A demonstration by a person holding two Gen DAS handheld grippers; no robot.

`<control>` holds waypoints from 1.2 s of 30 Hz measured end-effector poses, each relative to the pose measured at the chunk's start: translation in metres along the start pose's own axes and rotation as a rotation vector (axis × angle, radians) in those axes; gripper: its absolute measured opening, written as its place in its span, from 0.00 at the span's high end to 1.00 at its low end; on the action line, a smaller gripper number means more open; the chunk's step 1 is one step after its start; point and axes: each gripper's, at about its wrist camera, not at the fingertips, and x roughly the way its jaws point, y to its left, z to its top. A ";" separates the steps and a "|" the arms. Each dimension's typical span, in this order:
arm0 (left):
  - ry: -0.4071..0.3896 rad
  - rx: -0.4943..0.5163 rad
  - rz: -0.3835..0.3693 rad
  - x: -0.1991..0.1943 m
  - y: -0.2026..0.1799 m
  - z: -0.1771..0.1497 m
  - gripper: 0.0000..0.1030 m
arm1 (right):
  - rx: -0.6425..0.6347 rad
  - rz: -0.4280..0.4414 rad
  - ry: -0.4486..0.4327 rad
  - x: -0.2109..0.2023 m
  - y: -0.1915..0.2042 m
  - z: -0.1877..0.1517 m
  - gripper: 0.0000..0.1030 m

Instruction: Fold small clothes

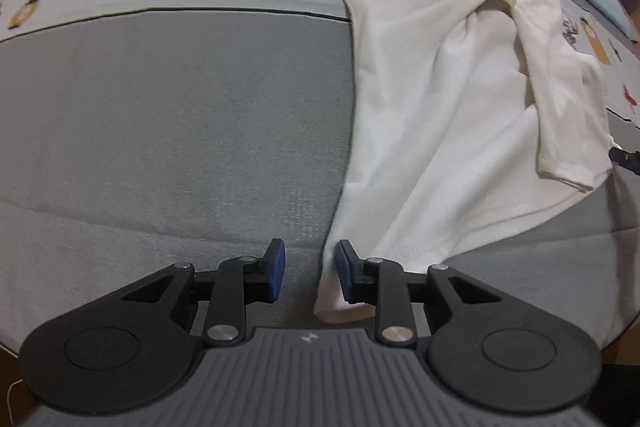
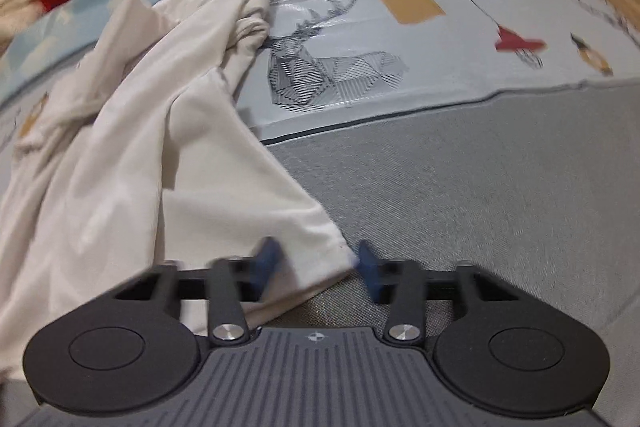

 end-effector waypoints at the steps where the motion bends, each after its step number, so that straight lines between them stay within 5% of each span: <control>1: -0.004 0.007 -0.012 -0.001 0.000 0.000 0.70 | 0.002 0.008 -0.021 -0.006 0.000 0.000 0.93; 6: 0.003 0.055 -0.042 0.001 -0.008 -0.002 0.75 | 0.009 0.052 -0.053 -0.059 -0.013 0.000 0.94; 8: 0.022 0.103 -0.029 0.006 -0.014 -0.004 0.99 | -0.014 0.068 -0.059 -0.086 -0.017 -0.004 0.94; 13: -0.029 0.209 -0.018 -0.012 -0.028 -0.015 1.00 | -0.104 0.073 -0.007 -0.135 -0.031 -0.040 0.95; 17: -0.053 0.254 -0.014 -0.040 -0.017 -0.036 1.00 | -0.097 0.031 0.119 -0.146 -0.050 -0.073 0.95; 21: 0.048 0.381 -0.043 -0.043 -0.009 -0.066 1.00 | -0.103 0.015 0.340 -0.134 -0.061 -0.103 0.95; 24: 0.068 0.443 -0.022 -0.041 -0.009 -0.074 0.99 | -0.156 0.015 0.420 -0.129 -0.061 -0.118 0.93; 27: 0.002 0.389 -0.021 -0.049 -0.004 -0.059 0.96 | -0.145 0.000 0.339 -0.138 -0.060 -0.111 0.84; 29: -0.030 0.325 -0.044 -0.052 -0.002 -0.045 0.94 | -0.105 -0.003 0.212 -0.152 -0.060 -0.097 0.66; 32: -0.062 0.291 -0.043 -0.053 -0.013 -0.031 0.91 | -0.007 0.116 0.105 -0.161 -0.053 -0.083 0.63; 36: -0.084 0.301 -0.018 -0.054 -0.033 -0.021 0.85 | 0.071 0.263 0.206 -0.124 -0.039 -0.085 0.60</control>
